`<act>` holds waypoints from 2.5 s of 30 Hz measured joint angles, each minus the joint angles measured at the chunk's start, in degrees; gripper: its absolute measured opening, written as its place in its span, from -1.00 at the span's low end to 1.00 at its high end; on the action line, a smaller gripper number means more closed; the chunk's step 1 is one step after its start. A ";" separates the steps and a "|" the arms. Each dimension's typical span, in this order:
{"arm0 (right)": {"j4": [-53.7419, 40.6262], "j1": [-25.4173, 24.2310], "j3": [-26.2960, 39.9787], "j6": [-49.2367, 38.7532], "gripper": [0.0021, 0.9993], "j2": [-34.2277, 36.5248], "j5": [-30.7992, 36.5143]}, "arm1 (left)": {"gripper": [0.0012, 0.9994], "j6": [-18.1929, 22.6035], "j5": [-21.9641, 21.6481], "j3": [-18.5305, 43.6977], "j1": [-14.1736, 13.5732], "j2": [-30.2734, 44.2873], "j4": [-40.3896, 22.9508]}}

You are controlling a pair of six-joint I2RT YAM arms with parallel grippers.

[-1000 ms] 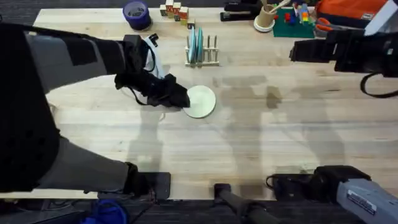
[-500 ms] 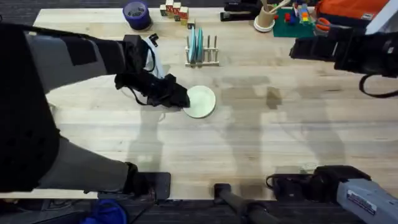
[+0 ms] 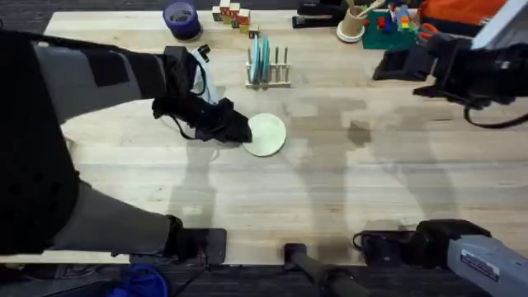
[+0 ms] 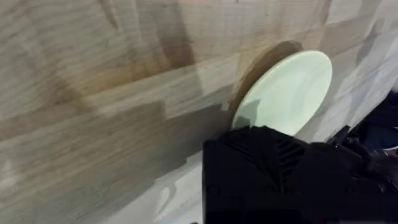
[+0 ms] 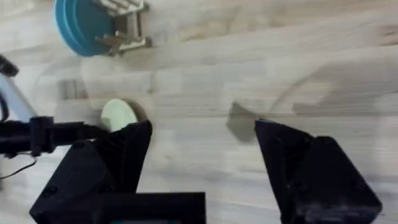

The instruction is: Pick up the plates from the table one by one and place each into a slot on the dish rack.

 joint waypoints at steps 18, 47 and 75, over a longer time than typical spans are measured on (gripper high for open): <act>4.80 1.33 0.02 0.08 0.99 17.86 -14.23 | -0.92 0.00 0.00 0.00 0.00 0.01 0.00; 26.20 14.12 -8.94 10.42 0.99 29.69 -22.76 | -0.92 0.00 0.00 0.00 0.00 0.01 0.02; 30.30 18.67 -9.11 15.53 0.99 31.19 -19.47 | -0.92 0.00 -0.02 0.00 0.00 0.01 0.02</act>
